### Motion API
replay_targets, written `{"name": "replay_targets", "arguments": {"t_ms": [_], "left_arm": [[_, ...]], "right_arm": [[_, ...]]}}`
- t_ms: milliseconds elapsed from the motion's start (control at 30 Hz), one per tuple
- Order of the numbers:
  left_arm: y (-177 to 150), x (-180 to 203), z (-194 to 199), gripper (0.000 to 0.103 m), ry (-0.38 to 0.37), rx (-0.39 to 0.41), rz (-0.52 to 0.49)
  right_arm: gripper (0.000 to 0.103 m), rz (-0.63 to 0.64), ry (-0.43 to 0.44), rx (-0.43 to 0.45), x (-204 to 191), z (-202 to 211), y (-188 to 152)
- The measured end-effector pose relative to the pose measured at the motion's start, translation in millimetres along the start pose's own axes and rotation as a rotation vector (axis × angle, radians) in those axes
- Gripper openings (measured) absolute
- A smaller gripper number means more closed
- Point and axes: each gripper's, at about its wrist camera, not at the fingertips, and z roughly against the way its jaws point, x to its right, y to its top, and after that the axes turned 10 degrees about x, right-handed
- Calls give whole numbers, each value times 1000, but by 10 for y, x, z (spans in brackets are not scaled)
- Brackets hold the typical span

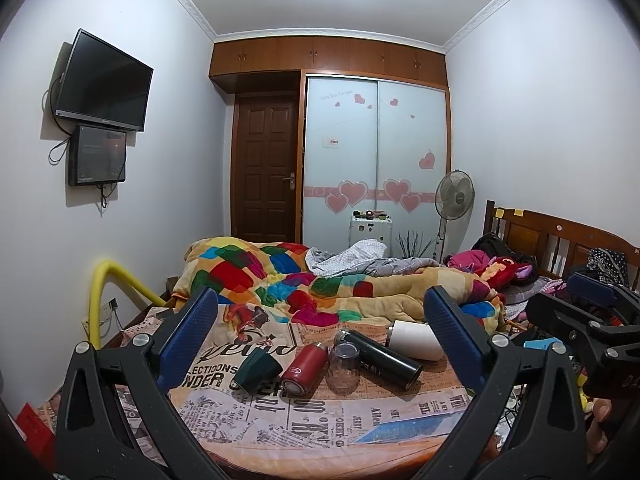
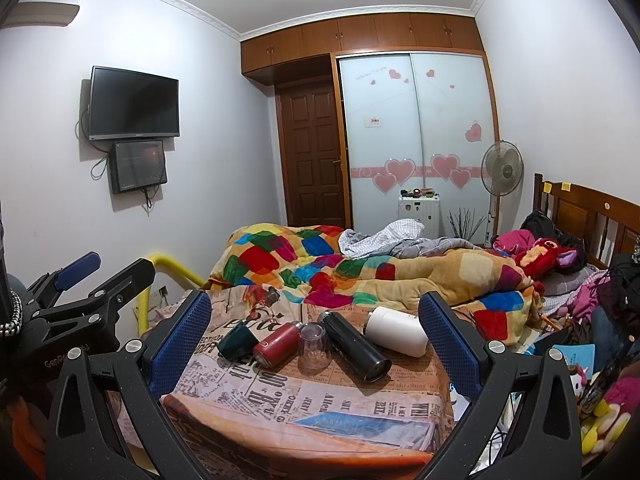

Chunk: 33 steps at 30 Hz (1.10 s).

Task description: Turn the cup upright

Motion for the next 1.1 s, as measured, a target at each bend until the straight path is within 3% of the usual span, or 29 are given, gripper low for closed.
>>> {"name": "replay_targets", "arguments": {"t_ms": [1100], "left_arm": [[32, -40, 11, 103, 3, 7, 4]], "right_arm": [[103, 7, 0, 1, -21, 5, 9]]}}
